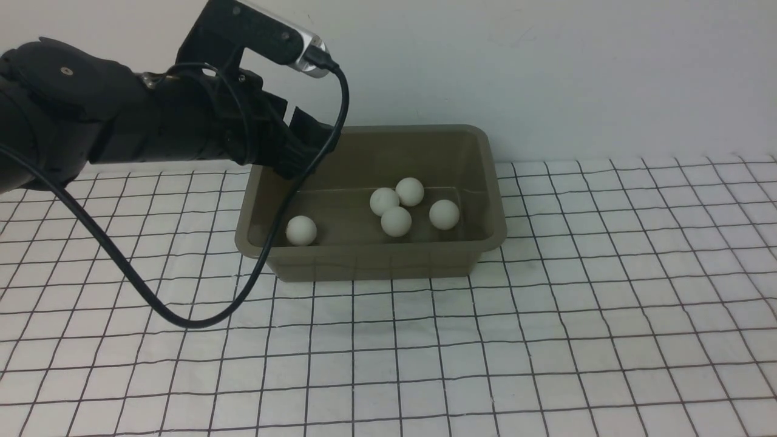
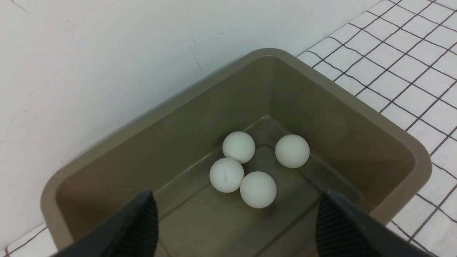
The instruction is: Put the table tennis balls into the box on the white checkered tablecloth.
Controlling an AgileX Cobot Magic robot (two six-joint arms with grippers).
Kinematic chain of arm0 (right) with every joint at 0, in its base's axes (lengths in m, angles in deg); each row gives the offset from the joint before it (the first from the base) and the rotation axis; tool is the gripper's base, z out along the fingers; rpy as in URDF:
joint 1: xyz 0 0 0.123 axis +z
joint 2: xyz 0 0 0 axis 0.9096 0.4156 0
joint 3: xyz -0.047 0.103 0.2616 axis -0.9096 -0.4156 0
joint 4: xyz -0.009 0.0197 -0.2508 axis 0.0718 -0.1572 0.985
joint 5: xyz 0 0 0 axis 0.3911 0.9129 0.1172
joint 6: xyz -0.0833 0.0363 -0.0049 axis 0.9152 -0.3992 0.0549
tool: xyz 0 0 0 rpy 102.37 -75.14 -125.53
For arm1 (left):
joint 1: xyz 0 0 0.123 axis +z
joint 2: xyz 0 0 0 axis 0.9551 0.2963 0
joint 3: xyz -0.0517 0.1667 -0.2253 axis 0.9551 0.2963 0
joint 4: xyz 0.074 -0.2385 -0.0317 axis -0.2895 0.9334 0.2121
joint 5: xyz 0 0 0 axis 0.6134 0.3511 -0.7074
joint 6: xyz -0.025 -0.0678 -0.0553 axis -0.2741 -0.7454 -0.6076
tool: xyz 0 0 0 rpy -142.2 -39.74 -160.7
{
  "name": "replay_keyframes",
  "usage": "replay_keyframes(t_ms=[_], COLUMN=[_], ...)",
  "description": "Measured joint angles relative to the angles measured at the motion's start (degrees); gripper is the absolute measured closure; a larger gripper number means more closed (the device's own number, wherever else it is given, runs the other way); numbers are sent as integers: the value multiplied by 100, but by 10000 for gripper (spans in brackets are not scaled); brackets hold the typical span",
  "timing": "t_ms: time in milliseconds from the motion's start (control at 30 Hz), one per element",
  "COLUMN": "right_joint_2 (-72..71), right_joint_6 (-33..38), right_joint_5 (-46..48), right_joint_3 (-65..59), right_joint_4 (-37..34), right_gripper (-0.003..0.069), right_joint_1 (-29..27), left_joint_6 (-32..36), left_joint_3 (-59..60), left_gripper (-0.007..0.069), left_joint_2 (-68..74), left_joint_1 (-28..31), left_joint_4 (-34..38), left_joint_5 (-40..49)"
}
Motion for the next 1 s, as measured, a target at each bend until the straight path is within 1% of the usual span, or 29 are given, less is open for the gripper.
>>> replay_keyframes(t_ms=[267,300,367,433,467,600,700,867,1000], right_joint_2=[0,0,14,66,81,94,54,-274,-421], right_joint_6=[-12,-12,-13,-13,-13,-13,-13,-13,-13], right_joint_5=[40,64,118,210,222,198,213,225,219], right_joint_3=[0,0,0,-23,-43,-452,-785,-901,-901], right_joint_4=[-1,-67,-419,-667,-651,-181,-128,-167,-266], right_gripper=[323,323,323,323,323,323,323,323,323], right_joint_1=[0,-6,-48,-178,-254,-724,-939,-999,-999], left_joint_6=[0,0,0,0,0,0,0,0,11], left_joint_3=[0,0,0,0,0,0,0,0,0], left_gripper=[90,90,90,90,90,90,90,90,90], left_joint_2=[0,0,0,0,0,0,0,0,0], left_joint_1=[0,0,0,0,0,0,0,0,0], left_joint_4=[0,0,0,0,0,5,36,234,606], left_joint_5=[0,0,0,0,0,0,2,90,176])
